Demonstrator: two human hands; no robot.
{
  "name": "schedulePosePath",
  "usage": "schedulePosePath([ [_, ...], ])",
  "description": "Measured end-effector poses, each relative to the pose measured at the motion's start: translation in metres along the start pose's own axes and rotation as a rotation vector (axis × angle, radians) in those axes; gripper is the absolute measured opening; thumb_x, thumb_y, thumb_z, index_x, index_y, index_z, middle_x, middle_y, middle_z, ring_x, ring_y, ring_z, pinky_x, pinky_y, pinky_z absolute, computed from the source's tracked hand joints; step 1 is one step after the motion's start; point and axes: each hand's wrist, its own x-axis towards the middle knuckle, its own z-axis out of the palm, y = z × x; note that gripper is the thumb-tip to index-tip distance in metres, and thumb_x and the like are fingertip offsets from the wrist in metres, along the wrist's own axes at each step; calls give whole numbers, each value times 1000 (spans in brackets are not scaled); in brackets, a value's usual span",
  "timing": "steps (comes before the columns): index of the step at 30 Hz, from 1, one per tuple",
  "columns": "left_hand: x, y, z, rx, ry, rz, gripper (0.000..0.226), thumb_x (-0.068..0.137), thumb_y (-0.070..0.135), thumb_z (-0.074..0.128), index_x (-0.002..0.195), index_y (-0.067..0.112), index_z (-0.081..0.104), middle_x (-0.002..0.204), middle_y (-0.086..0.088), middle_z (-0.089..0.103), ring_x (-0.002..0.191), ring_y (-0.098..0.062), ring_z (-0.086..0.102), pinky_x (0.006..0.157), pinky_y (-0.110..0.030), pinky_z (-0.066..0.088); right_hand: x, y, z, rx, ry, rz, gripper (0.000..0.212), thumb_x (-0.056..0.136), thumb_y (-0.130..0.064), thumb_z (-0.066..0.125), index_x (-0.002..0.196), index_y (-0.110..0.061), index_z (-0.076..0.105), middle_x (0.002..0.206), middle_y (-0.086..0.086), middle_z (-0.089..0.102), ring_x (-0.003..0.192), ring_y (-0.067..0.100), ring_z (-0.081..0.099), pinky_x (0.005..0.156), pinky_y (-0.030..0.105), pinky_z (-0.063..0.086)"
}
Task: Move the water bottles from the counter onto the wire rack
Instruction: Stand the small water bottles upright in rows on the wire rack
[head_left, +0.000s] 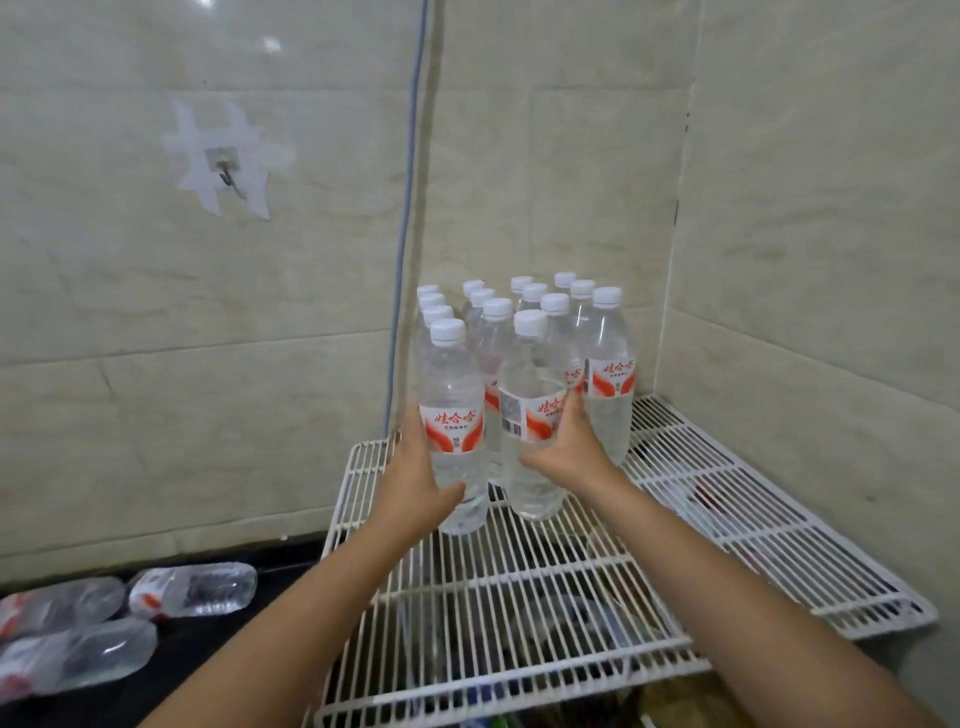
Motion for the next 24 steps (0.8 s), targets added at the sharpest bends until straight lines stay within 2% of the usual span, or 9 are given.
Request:
schedulePosePath([
  [2,-3,-2,2,5,-7,5,91,72,9,74,140,23,16,136,-1,45,123,-18,47,97,-31,41,-8,0,-4,-54,-38,7,89,76,-2,68,144,-15,12,142,7,38,129,25,42,102,32,39],
  [5,-4,-3,8,-22,32,15,99,71,11,76,144,25,10,136,0,47,122,-17,49,92,-25,39,-13,3,0,-100,62,-19,79,73,-13,74,137,-16,28,138,6,44,125,22,47,100,33,42],
  [7,-4,-4,13,-1,59,11,109,70,16,77,146,28,0,139,-1,46,122,-19,50,92,-28,42,-18,3,7,-125,125,-23,72,75,-21,73,133,-13,32,135,6,43,121,22,49,97,32,43],
  [10,-6,-7,18,31,110,-16,111,72,18,76,145,28,-7,141,-3,44,121,-21,51,88,-29,43,-22,0,12,-143,176,-45,68,80,-23,69,134,-10,31,136,8,40,122,23,47,96,29,42],
  [15,-11,-11,25,-9,167,-59,106,75,18,73,145,28,-6,142,-5,43,124,-23,48,97,-37,43,-24,-1,14,-138,171,-103,69,83,-18,66,138,-12,26,140,8,36,127,21,42,101,27,38],
  [20,-14,-7,29,13,185,-51,99,77,20,71,145,27,0,142,-4,41,127,-19,44,99,-35,41,-29,1,15,-187,161,-130,70,86,-21,61,141,-10,19,142,10,29,128,21,41,100,26,39],
  [24,-18,-1,28,126,166,-50,94,81,25,66,146,25,-2,146,-3,35,128,-19,42,99,-33,41,-31,1,16,-241,149,-127,67,89,-24,57,141,-7,19,141,12,30,125,23,44,97,26,40],
])
